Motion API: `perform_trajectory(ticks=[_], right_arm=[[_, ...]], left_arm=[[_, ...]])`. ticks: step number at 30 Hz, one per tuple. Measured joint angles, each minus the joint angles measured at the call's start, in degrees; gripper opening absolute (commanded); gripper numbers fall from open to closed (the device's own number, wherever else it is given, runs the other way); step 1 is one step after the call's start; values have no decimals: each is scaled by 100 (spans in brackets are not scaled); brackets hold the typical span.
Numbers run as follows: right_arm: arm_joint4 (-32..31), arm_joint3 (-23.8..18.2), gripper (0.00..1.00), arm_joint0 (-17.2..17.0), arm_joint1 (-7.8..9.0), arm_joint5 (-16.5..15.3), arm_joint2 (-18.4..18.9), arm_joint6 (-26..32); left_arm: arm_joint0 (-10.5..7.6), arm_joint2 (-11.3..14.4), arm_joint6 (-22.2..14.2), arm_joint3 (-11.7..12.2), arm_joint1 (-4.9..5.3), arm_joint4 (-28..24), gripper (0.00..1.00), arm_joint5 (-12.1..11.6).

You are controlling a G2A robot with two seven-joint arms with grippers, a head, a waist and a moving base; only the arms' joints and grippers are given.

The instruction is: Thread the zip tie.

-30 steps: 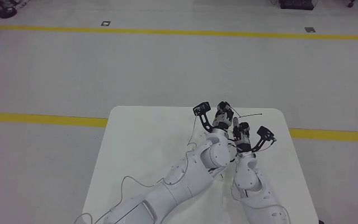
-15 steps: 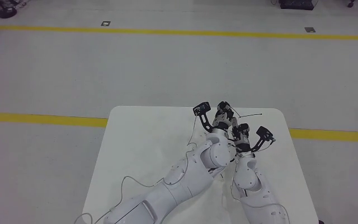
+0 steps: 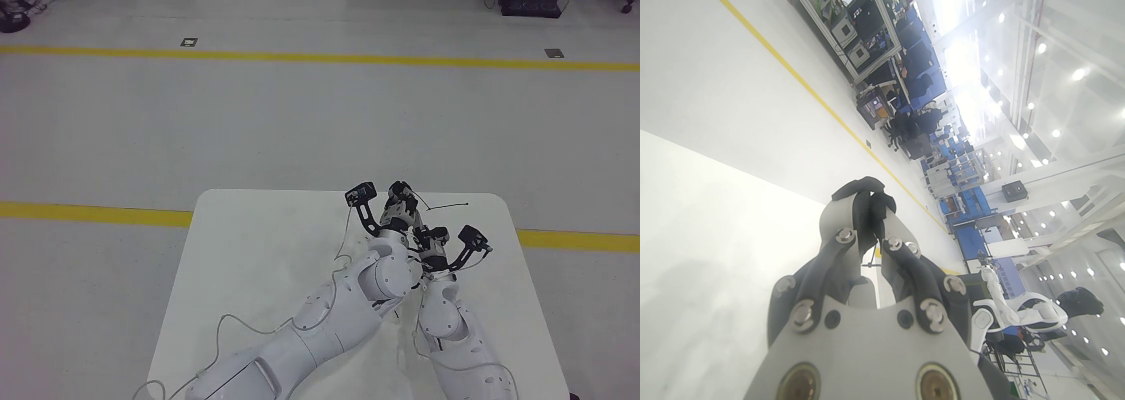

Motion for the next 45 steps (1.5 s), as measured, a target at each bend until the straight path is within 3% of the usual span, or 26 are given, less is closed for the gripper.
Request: perform_trajectory(ticks=[16,17,18,21,24,45], right_arm=[[0,0,100,0,0,0,0,0],[0,0,87,0,0,0,0,0],[0,0,83,0,0,0,0,0],[7,-8,55,-9,1,7,11,17],[-5,-30,48,-33,2,16,40,19],[-65,-83,36,71,-54,175,-2,-82]], left_arm=[[0,0,0,0,0,0,0,0],[0,0,0,0,0,0,0,0],[0,0,0,0,0,0,0,0],[0,0,0,0,0,0,0,0],[0,0,0,0,0,0,0,0],[0,0,0,0,0,0,0,0]])
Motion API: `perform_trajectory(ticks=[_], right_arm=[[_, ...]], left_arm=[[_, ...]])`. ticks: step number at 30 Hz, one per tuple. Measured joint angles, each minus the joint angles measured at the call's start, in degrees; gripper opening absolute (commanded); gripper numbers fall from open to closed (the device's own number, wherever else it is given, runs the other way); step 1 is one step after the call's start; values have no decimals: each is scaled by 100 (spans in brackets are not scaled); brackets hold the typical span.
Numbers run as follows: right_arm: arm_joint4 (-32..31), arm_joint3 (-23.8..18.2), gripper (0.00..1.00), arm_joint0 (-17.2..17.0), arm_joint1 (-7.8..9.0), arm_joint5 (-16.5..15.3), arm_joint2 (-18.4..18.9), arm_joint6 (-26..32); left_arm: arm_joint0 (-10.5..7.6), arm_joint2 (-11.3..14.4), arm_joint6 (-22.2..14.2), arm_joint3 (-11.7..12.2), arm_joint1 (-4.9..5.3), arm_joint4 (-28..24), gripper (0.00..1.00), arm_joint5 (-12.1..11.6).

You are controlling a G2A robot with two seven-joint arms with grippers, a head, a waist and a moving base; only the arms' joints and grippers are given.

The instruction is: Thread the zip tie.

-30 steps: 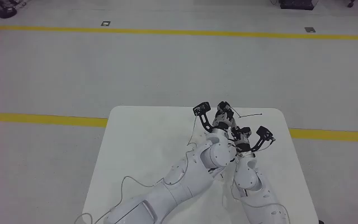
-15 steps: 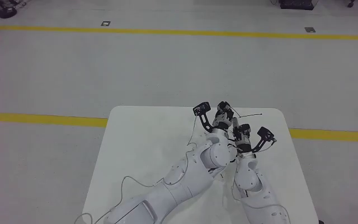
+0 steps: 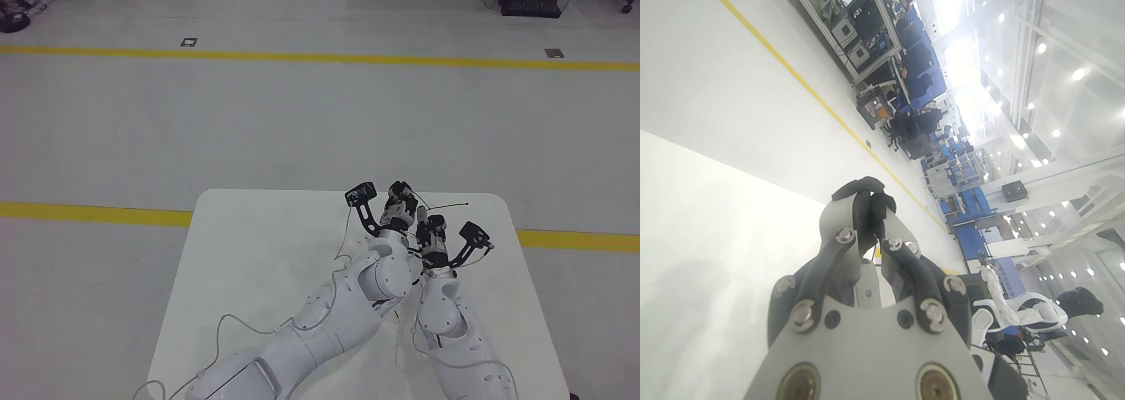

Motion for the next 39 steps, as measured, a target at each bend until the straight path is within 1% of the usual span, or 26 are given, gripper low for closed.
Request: perform_trajectory(ticks=[10,18,23,28,39], right_arm=[[-48,108,35,102,-35,125,-54,-19],[-27,257,31,210,-66,153,-94,-24],[11,205,30,172,-73,100,-55,-107],[21,149,24,138,-76,73,-16,-96],[-9,171,21,149,-92,55,-4,-71]], left_arm=[[0,0,0,0,0,0,0,0],[0,0,0,0,0,0,0,0],[0,0,0,0,0,0,0,0],[0,0,0,0,0,0,0,0],[0,0,0,0,0,0,0,0]])
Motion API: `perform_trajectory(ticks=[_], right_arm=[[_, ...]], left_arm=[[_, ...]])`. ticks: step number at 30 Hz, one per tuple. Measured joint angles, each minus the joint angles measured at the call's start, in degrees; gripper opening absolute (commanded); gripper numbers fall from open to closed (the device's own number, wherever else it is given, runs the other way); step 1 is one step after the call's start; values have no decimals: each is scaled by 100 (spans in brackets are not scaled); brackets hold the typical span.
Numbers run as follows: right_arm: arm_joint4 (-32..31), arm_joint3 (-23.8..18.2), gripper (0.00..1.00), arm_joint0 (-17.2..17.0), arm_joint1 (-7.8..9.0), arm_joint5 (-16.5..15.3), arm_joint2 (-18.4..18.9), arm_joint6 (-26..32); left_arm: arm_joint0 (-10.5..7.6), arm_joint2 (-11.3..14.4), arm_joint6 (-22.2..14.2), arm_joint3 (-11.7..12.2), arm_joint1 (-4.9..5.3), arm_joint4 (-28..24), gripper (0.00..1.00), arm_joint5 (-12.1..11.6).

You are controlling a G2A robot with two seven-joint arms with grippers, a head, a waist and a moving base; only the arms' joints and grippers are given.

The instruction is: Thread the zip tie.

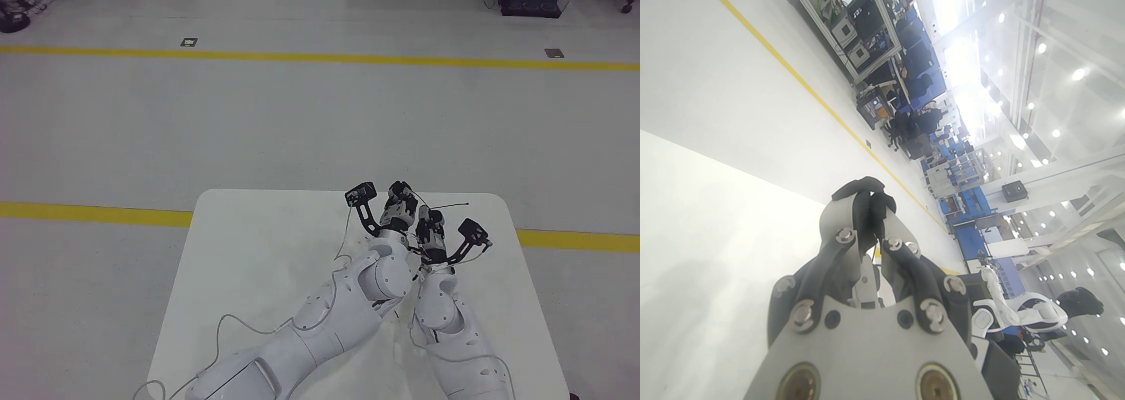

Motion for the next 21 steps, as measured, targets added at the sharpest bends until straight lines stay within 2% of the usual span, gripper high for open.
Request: perform_trajectory(ticks=[21], right_arm=[[-22,-56,15,-37,-28,20,42,10]], left_arm=[[0,0,0,0,0,0,0,0]])
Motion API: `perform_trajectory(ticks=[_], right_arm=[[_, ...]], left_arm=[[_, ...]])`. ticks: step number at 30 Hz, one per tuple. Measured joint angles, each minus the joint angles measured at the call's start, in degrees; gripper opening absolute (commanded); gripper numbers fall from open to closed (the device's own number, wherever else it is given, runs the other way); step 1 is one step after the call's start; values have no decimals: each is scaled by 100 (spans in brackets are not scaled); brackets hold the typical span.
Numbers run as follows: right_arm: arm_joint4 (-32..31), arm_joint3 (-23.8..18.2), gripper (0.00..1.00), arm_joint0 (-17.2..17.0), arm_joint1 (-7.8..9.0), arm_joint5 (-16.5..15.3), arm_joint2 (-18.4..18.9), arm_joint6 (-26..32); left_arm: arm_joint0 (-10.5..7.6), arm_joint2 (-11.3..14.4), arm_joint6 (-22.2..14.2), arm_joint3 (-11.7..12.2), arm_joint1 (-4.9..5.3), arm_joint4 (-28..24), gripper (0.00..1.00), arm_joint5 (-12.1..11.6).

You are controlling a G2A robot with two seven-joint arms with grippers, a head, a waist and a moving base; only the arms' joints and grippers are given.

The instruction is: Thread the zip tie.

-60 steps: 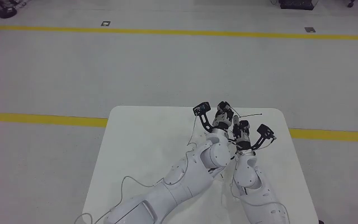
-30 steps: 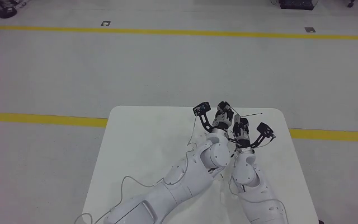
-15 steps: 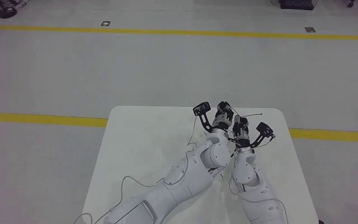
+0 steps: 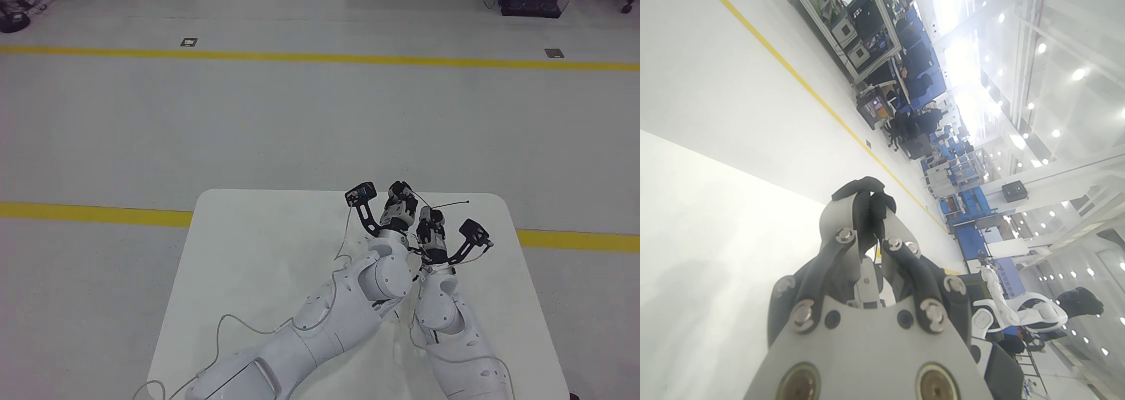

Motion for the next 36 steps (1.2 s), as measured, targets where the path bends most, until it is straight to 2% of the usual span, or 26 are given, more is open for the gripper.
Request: perform_trajectory(ticks=[12,36], right_arm=[[-13,9,14,20,-15,32,12,59],[-126,28,14,15,-18,-185,67,101]], left_arm=[[0,0,0,0,0,0,0,0],[0,0,0,0,0,0,0,0]])
